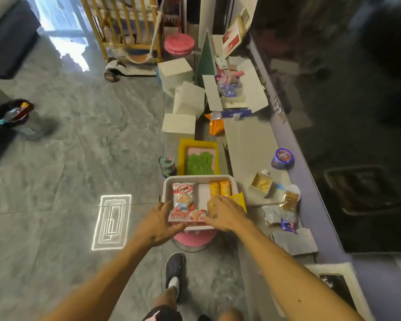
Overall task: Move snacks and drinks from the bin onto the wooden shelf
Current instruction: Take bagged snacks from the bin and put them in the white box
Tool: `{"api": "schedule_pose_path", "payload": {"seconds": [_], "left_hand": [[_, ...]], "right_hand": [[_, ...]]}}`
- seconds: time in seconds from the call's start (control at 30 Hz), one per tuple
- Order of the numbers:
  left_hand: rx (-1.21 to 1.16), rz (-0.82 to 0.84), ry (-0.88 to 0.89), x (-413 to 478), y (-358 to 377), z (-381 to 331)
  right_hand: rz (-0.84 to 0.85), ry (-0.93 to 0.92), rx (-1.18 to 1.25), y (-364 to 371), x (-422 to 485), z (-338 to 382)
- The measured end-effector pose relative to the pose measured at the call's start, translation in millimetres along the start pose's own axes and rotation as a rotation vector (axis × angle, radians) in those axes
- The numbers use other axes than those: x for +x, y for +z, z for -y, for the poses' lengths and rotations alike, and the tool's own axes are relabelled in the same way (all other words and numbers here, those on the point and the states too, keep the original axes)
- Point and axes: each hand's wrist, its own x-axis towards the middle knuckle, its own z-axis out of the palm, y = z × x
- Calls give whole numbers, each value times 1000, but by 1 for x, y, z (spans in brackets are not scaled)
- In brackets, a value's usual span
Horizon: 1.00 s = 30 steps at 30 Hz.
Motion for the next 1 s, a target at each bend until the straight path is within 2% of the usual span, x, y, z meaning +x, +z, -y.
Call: {"api": "schedule_pose_path", "payload": {"seconds": [0.2,0.4,0.57,0.73,0.8,1.0], "left_hand": [[-18,178,-81,98,47,46],[231,267,16,187,125,94],[324,289,15,223,176,106],[411,280,-14,237,201,111],[452,285,-3,240,205,113],[358,243,-4,227,187,108]], "right_hand": [[149,-78,-46,27,117,9],[259,-165,-60,112,227,3],[305,-102,21,186,284,-3],[212,-79,33,230,296,-6],[182,-56,169,240,294,-4],[98,-49,319,214,278,-5]]}}
